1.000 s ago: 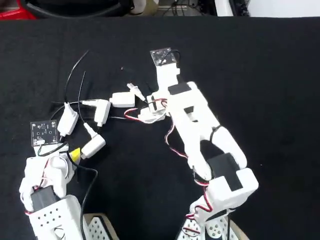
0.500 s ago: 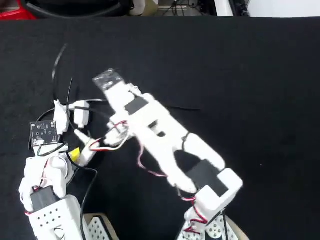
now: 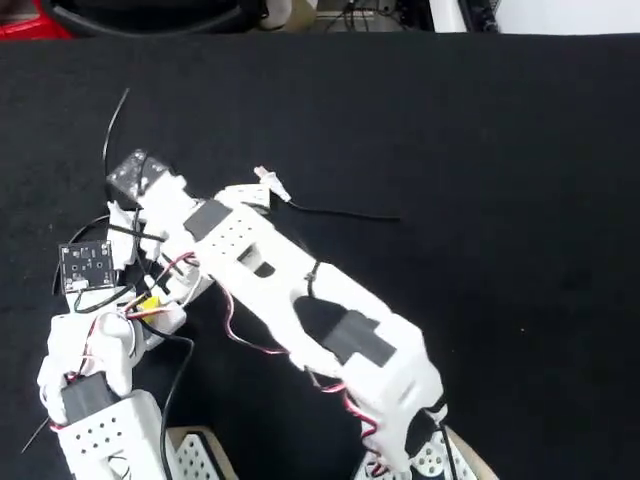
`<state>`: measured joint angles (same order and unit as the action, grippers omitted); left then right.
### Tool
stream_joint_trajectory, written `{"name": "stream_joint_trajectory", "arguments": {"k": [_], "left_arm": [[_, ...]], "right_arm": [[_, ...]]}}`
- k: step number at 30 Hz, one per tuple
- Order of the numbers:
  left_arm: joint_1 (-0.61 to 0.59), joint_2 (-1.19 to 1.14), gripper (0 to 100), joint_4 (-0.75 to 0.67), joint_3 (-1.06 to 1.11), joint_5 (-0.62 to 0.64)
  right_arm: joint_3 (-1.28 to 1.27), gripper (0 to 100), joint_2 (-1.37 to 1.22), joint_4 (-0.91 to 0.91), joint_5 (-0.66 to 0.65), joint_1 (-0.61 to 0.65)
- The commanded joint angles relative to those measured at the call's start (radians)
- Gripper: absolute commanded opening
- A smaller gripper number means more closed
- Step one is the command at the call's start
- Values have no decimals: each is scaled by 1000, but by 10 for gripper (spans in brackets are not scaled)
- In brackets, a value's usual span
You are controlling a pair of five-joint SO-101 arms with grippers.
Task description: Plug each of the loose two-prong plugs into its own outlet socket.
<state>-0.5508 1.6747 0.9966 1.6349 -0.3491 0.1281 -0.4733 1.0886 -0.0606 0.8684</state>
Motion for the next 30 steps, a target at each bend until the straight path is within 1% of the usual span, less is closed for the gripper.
{"name": "stream_joint_trajectory", "arguments": {"k": [1,3,5,9,12,17,20,23,25,27,30], "left_arm": [[-10,6,339,-20,-16,5],[-10,6,339,-20,-16,5],[-10,6,339,-20,-16,5],[-10,6,339,-20,-16,5],[-10,6,339,-20,-16,5],[-12,6,339,-20,-16,5],[-12,6,339,-20,-15,5],[-12,6,339,-20,-16,5],[-12,6,339,-34,-19,5],[-12,6,339,-58,-27,25],[-12,6,339,-54,-74,106]], "right_arm": [[48,195,10,91,-49,69],[51,253,41,147,-120,68],[45,290,88,216,-180,66],[-16,300,243,342,-259,18],[-93,302,418,379,-328,-75],[-249,304,743,382,-460,-288],[-341,304,915,377,-516,-411],[-447,304,1010,353,-568,-523],[-544,304,1013,305,-583,-577],[-662,304,993,203,-612,-606],[-832,304,946,-40,-632,-595]]}}
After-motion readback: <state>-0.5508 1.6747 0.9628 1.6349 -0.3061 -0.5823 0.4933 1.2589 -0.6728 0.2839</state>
